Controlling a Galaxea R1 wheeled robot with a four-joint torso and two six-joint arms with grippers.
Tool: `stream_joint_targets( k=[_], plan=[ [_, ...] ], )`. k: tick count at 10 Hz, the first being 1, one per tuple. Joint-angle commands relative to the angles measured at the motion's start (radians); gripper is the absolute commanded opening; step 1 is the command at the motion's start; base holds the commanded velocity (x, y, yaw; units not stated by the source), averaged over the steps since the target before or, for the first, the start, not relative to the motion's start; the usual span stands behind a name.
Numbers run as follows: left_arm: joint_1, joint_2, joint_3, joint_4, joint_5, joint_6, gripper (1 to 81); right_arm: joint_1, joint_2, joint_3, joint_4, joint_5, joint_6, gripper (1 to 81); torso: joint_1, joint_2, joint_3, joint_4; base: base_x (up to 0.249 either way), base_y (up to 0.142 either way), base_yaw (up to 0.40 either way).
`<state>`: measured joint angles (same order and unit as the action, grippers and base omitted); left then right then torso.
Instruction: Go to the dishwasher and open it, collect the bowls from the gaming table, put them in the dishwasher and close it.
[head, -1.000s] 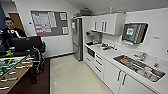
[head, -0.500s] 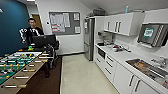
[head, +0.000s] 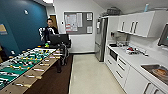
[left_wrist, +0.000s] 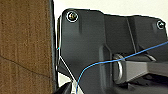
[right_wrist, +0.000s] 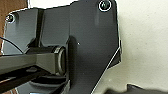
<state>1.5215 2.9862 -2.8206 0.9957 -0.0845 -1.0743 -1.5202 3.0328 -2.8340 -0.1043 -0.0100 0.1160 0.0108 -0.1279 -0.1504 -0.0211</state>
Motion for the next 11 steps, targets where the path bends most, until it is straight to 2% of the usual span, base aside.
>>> stream_joint_targets(
  k=[1, 5, 7, 11],
  plan=[
    [-0.045, -0.01, -0.008, 0.004, 0.043, 0.002, 81.1, 0.048, -0.006, -0.002, 0.009, -0.053, 0.001, 81.1, 0.0, 0.0, 0.0, 0.0, 0.0, 0.0, 0.347],
    [-0.045, -0.016, -0.01, 0.007, 0.049, 0.004, 81.1, 0.048, -0.006, -0.001, 0.009, -0.053, 0.001, 81.1, 0.0, 0.0, 0.0, 0.0, 0.0, 0.0, 0.348],
    [-0.045, -0.015, -0.01, 0.009, 0.052, 0.017, 81.1, 0.053, -0.003, -0.001, 0.008, -0.053, -0.001, 81.1, 0.0, 0.0, 0.0, 0.0, 0.0, 0.0, 0.349],
    [-0.045, -0.012, -0.01, 0.007, 0.052, 0.017, 81.1, 0.053, -0.009, -0.001, 0.008, -0.053, -0.002, 81.1, 0.0, 0.0, 0.0, 0.0, 0.0, 0.0, 0.349]
  ],
)
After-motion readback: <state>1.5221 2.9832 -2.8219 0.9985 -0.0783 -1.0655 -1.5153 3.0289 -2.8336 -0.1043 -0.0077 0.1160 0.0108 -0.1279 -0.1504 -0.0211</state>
